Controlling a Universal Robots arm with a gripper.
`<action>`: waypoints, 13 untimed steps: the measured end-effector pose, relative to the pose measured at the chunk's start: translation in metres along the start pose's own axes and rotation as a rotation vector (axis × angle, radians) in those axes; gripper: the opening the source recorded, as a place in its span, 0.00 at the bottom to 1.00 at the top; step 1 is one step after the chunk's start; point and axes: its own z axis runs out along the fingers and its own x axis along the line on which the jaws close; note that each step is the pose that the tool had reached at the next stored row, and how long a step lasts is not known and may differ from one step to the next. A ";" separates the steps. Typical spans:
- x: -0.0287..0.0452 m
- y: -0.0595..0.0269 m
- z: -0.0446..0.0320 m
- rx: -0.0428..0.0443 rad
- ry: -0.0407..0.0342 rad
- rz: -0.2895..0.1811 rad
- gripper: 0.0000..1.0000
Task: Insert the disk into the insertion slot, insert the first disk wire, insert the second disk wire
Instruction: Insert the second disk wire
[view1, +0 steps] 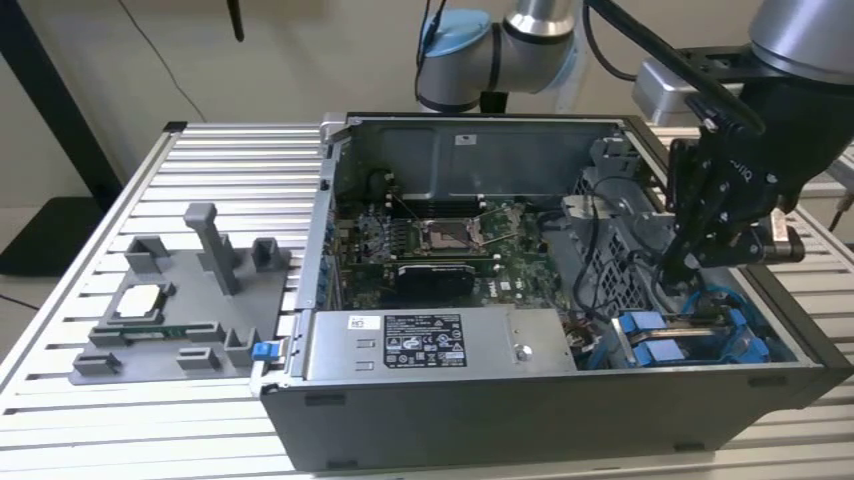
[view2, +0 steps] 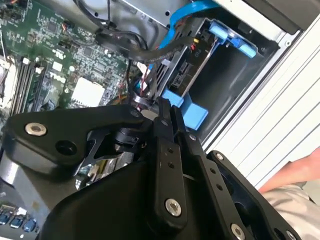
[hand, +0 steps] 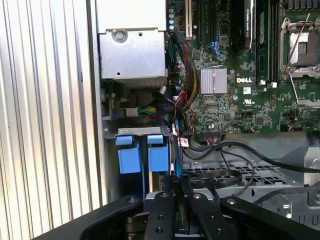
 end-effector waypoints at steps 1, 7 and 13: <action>0.0001 0.0003 0.0002 0.0006 0.0009 -0.001 0.00; 0.0001 0.0009 0.0027 0.0024 0.0184 -0.005 0.00; 0.0002 0.0006 0.0104 0.0059 0.0203 -0.007 0.00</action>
